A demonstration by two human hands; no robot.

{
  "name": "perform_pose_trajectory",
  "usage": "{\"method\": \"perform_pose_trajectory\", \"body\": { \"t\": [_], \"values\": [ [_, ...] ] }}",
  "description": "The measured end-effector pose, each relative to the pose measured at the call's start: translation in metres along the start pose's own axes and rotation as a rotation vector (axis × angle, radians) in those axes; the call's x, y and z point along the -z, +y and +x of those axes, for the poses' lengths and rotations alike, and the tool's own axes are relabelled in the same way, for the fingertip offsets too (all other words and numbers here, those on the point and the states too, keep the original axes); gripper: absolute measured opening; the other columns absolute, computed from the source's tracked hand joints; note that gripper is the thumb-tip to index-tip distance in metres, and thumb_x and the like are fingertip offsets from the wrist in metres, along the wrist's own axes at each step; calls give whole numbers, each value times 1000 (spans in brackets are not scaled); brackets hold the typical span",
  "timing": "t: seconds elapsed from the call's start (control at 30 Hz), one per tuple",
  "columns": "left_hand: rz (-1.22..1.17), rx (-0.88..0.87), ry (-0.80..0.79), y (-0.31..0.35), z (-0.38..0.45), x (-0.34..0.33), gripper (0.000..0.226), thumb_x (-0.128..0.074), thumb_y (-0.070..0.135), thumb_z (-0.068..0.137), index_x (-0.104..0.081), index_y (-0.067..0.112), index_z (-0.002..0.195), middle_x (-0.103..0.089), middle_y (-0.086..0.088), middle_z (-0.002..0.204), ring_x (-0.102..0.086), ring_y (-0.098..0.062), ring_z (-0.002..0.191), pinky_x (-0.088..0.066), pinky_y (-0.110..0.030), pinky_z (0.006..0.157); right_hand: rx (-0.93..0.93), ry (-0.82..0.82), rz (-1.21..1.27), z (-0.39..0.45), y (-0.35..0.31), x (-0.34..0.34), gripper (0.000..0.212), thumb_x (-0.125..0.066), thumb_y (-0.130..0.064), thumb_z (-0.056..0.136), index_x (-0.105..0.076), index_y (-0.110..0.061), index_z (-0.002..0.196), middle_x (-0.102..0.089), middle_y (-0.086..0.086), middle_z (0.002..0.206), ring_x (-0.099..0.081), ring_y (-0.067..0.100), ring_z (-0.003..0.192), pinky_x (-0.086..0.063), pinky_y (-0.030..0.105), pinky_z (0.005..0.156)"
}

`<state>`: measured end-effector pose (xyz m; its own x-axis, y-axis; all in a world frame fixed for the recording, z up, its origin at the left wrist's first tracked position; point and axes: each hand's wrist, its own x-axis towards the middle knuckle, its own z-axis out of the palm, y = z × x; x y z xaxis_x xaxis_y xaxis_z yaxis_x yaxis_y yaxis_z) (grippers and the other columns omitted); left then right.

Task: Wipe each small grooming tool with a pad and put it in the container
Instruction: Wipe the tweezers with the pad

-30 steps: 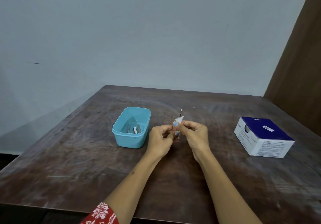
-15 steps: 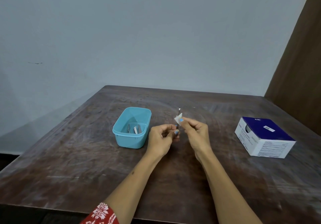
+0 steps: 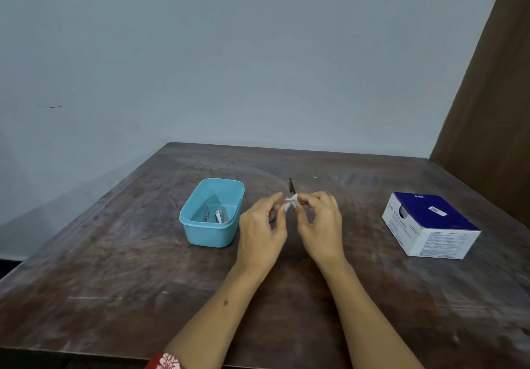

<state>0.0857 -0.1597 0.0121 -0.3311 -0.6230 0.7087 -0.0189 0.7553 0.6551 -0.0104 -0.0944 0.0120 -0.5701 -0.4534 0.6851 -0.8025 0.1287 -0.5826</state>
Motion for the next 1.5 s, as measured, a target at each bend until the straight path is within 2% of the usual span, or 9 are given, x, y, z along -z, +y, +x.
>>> {"method": "perform_pose_trajectory", "body": {
  "t": [0.1, 0.3, 0.47, 0.63, 0.83, 0.97, 1.17, 1.3, 1.5],
  "values": [
    [-85, 33, 84, 3, 3, 3, 27, -65, 9, 85, -66, 6, 111, -65, 9, 96, -63, 1, 84, -45, -2, 76, 126, -19, -101, -3, -2, 1, 15, -67, -7, 82, -70, -11, 96, -62, 4, 87, -54, 23, 84, -44, 35, 76],
    [-146, 88, 128, 4, 6, 5, 14, -67, 10, 84, -72, 10, 97, -68, 10, 90, -61, 5, 88, -45, -2, 73, 168, -105, -229, -5, -6, 1, 12, -63, -16, 86, -69, -16, 96, -60, 0, 86, -51, 20, 84, -38, 34, 75],
    [-189, 129, 99, 0, 5, 5, 11, -66, 10, 84, -72, 11, 94, -70, 8, 85, -68, -4, 80, -54, -16, 72, 110, -217, -328, -5, -4, 0, 13, -60, -24, 89, -70, -19, 95, -60, 0, 87, -51, 24, 87, -34, 35, 79],
    [-177, 117, 79, 1, 5, 5, 11, -66, 10, 84, -71, 12, 94, -72, 3, 86, -67, -4, 79, -53, -13, 70, 130, -114, -267, -6, -9, 1, 7, -71, -16, 81, -72, -14, 87, -61, 1, 79, -52, 22, 78, -34, 31, 71],
    [-213, 165, 72, 0, 6, 4, 9, -65, 8, 85, -70, 10, 92, -72, -1, 85, -70, -13, 80, -59, -32, 72, 51, -178, -244, -7, -7, -1, 16, -63, -15, 87, -72, -14, 100, -61, 4, 86, -50, 23, 85, -39, 35, 77],
    [-200, 148, 78, 0, 6, 5, 8, -65, 8, 85, -70, 11, 91, -71, 2, 82, -69, -10, 78, -59, -29, 71, 20, -87, -142, -8, -12, -2, 23, -68, -6, 80, -70, -14, 102, -69, 1, 89, -56, 20, 84, -40, 33, 81],
    [-185, 129, 75, 1, 7, 5, 8, -66, 9, 84, -71, 10, 90, -72, 1, 82, -68, -8, 76, -55, -17, 68, 6, -150, -129, -7, -9, -2, 16, -66, -5, 81, -71, -15, 92, -69, 3, 85, -56, 24, 83, -44, 38, 79],
    [-152, 92, 86, 2, 12, 5, 9, -67, 7, 83, -71, 9, 91, -69, 7, 82, -65, -2, 78, -49, -6, 68, -11, -76, -47, -4, -14, -2, 27, -68, -7, 78, -68, -22, 101, -70, -6, 89, -61, 15, 84, -43, 30, 82],
    [-156, 81, 54, 0, 8, 5, 12, -66, 6, 83, -71, 11, 92, -68, 11, 82, -65, 2, 81, -49, -6, 70, -47, -87, 22, -9, -11, -1, 40, -72, -10, 77, -50, -23, 108, -70, -8, 86, -65, 7, 80, -48, 21, 69]
  ]
}}
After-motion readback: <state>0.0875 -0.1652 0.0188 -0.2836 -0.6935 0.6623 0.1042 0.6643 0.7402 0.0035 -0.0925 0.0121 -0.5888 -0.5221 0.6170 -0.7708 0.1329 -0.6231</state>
